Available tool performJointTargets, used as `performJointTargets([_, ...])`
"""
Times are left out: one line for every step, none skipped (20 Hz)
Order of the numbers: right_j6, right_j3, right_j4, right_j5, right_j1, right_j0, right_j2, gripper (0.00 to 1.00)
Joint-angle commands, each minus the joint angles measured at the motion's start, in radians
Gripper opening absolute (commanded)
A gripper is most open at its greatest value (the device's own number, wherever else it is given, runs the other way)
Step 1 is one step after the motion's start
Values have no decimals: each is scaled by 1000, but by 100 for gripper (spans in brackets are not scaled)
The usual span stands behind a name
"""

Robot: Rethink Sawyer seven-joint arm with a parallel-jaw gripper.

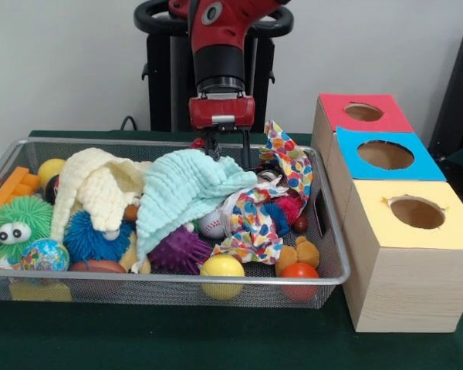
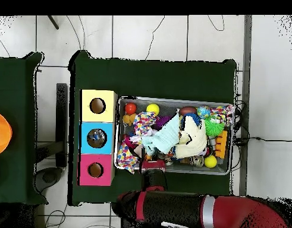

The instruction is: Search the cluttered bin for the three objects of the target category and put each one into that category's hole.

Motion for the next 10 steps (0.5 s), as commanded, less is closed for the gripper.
performJointTargets([-96, -224, -17, -85, 25, 9, -72, 100])
performJointTargets([-100, -230, -15, -87, 22, 14, -77, 100])
performJointTargets([-107, -236, -14, -90, 23, 20, -84, 100])
performJointTargets([-109, -237, -19, -89, 22, 24, -88, 100])
performJointTargets([-111, -238, -23, -89, 21, 28, -92, 100])
performJointTargets([-109, -236, -29, -90, 18, 29, -93, 100])
performJointTargets([-105, -235, -33, -89, 18, 31, -95, 100])
performJointTargets([-99, -232, -38, -86, 13, 31, -94, 100])
performJointTargets([-100, -237, -37, -90, 12, 31, -98, 100])
performJointTargets([-101, -243, -36, -95, 11, 32, -102, 100])
